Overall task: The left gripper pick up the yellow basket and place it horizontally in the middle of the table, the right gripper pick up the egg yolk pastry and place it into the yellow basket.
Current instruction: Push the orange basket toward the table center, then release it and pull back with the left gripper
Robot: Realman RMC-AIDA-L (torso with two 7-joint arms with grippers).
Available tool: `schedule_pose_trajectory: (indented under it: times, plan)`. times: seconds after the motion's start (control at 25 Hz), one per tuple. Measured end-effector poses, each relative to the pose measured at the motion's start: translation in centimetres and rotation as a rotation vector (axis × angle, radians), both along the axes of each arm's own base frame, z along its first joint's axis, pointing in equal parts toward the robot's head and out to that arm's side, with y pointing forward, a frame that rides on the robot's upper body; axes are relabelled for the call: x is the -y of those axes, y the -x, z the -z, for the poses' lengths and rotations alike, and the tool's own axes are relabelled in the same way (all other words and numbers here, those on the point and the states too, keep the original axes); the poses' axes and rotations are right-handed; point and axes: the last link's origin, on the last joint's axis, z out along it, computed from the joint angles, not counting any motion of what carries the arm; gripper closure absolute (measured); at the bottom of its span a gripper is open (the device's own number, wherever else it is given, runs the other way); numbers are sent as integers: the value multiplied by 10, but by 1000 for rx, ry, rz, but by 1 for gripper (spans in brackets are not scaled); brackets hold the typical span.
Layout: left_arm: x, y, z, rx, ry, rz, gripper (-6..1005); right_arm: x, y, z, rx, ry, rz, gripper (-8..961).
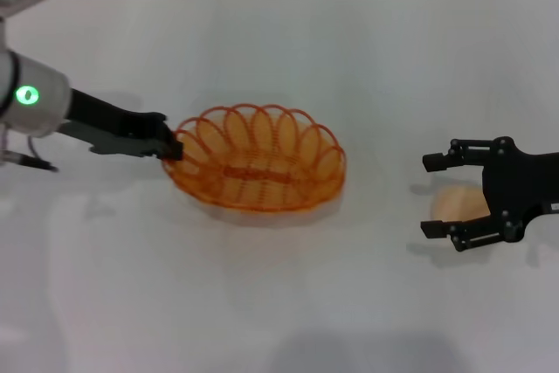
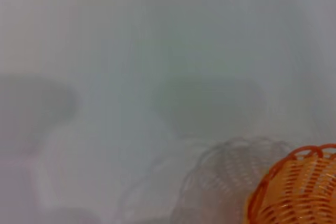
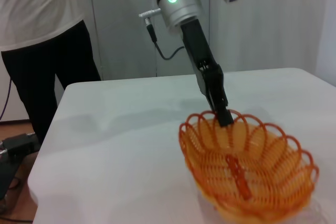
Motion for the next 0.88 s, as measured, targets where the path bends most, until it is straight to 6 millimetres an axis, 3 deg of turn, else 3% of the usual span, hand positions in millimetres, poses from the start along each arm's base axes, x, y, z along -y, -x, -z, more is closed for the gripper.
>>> schedule_pose_trajectory:
  times: [0.2,0.52,0.88]
  plan:
    - [-1,-20,22,18,22,9,918,3,-2,-2,4,4,-11,94]
    - [-1,-37,43,59,19,-2,906,7,-4,-8,9,7,-20,93]
    - [2,-38,43,86,18,-9,892,12,-7,-7,4,3,-31,93]
